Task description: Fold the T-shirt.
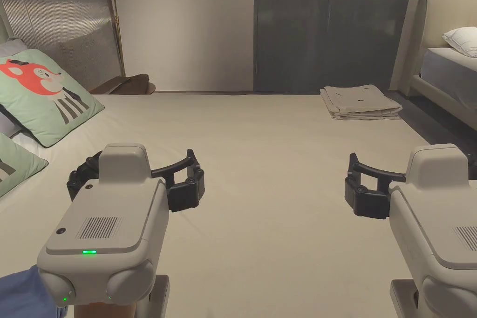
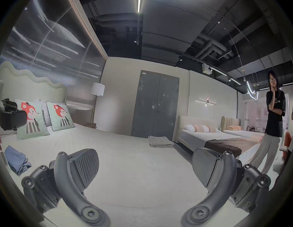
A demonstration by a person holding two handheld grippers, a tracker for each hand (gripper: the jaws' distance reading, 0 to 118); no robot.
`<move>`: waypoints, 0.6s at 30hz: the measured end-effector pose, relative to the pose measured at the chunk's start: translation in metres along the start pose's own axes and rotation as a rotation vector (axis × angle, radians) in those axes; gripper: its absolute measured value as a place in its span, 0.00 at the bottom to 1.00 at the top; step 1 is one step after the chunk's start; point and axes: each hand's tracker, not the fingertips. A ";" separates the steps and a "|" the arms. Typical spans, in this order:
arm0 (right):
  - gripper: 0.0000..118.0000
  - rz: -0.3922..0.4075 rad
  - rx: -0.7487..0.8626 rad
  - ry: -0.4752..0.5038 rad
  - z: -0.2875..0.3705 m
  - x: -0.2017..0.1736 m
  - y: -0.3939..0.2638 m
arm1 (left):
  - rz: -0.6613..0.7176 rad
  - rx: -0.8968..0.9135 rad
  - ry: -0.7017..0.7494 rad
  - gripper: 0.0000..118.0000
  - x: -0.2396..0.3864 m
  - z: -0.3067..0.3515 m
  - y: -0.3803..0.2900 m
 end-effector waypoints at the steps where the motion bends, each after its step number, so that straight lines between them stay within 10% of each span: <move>1: 0.96 0.000 -0.001 0.002 0.000 0.000 0.000 | 0.000 -0.001 -0.001 0.94 0.000 0.000 -0.001; 18: 0.96 -0.069 -0.004 0.015 0.001 0.005 0.000 | -0.006 -0.012 -0.012 0.94 0.002 0.002 -0.003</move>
